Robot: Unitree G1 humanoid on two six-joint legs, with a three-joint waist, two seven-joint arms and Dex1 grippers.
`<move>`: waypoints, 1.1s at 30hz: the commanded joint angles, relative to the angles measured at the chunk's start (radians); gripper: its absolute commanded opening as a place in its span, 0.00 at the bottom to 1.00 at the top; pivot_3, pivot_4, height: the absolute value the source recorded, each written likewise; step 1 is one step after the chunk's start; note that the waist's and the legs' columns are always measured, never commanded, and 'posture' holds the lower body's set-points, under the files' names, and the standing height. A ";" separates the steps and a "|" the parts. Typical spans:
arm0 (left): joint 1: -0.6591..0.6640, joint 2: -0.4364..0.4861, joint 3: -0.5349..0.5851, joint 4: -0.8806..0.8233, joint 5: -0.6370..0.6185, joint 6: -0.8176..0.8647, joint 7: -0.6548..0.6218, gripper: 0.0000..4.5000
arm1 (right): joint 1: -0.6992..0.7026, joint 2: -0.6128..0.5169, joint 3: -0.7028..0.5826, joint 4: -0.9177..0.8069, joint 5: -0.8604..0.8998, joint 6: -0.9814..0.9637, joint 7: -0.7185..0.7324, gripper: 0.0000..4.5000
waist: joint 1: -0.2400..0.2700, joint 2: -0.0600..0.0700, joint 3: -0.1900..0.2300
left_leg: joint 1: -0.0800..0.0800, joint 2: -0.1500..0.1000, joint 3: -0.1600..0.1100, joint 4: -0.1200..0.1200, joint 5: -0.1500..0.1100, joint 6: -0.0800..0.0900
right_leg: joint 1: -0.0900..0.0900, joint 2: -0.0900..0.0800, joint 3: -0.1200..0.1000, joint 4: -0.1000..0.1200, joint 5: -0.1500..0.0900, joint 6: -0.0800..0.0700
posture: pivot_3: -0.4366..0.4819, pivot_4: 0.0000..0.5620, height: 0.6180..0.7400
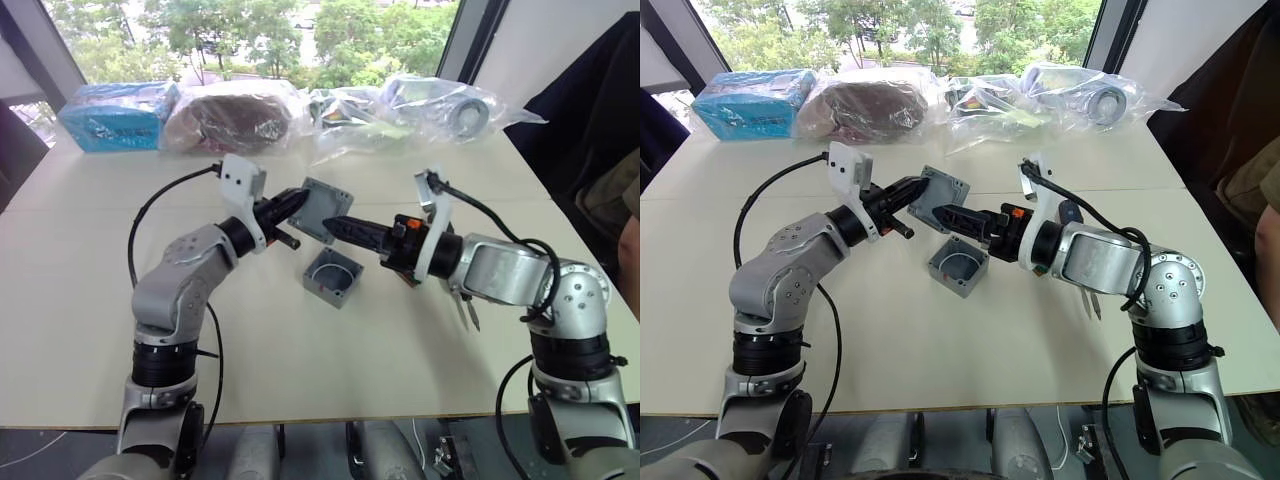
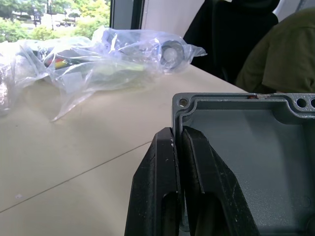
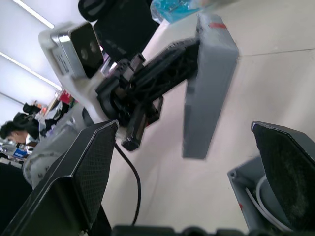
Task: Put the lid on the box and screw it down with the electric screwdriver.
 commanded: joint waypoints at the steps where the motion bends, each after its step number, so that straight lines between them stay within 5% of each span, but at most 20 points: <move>1: -0.006 0.009 0.008 -0.040 -0.030 -0.023 0.000 0.02 | -0.031 0.024 0.010 -0.017 -0.006 -0.038 -0.007 1.00 | 0.000 0.000 0.000 | 0.000 0.000 0.000 0.000 0.000 0.000 | 0.000 0.000 0.000 0.000 0.000 0.000 | 0.48 0.27 1.00; 5: -0.001 0.017 0.005 -0.044 -0.036 -0.023 0.005 0.00 | -0.039 0.034 0.021 -0.014 -0.020 -0.051 -0.009 0.84 | 0.000 0.000 0.000 | 0.000 0.000 0.000 0.000 0.000 0.000 | -0.001 0.000 0.000 0.000 0.000 0.000 | 0.48 0.27 1.00; 15: 0.013 0.024 -0.003 -0.061 -0.055 -0.014 0.020 0.00 | -0.043 0.047 0.022 -0.017 -0.054 -0.070 -0.002 0.04 | 0.000 0.001 0.000 | -0.001 0.000 0.000 0.000 0.000 0.000 | -0.001 0.000 0.000 0.000 0.000 0.000 | 0.48 0.27 1.00; 18: 0.019 0.036 -0.002 -0.067 -0.073 0.005 0.015 0.00 | -0.047 0.050 0.017 -0.024 -0.080 -0.077 0.011 0.04 | 0.000 0.001 0.000 | -0.001 0.000 0.000 0.000 0.000 0.000 | -0.001 0.000 0.000 0.000 0.000 0.000 | 0.48 0.27 1.00; 23: 0.019 0.113 0.020 -0.062 -0.129 0.055 -0.052 0.35 | -0.068 -0.003 0.005 -0.078 -0.257 -0.081 0.141 0.04 | -0.001 0.001 0.001 | -0.001 0.000 0.000 0.000 0.000 0.000 | -0.002 0.000 0.000 0.000 0.000 0.000 | 0.48 0.27 1.00; 26: 0.006 0.245 0.066 -0.034 -0.226 0.129 -0.189 0.60 | -0.051 -0.232 0.175 -0.242 -0.715 -0.189 0.438 0.04 | 0.001 0.003 0.002 | -0.003 0.000 0.000 -0.001 0.000 0.000 | -0.005 0.000 0.000 0.000 0.000 0.000 | 0.48 0.27 1.00; 30: 0.015 0.456 0.051 0.007 -0.304 0.183 -0.417 0.96 | 0.046 -0.433 0.419 -0.245 -1.375 -0.680 0.724 0.04 | -0.002 0.004 0.002 | -0.004 0.000 0.000 -0.003 0.000 0.000 | -0.007 0.001 -0.001 -0.002 -0.003 0.000 | 0.48 0.27 1.00; 33: 0.021 0.564 0.032 0.038 -0.329 0.189 -0.550 1.00 | 0.090 -0.429 0.458 -0.128 -1.687 -0.991 0.742 0.04 | -0.006 0.004 0.003 | -0.004 0.000 0.002 -0.004 0.000 0.000 | -0.007 0.000 0.000 -0.003 -0.004 0.000 | 0.48 0.27 1.00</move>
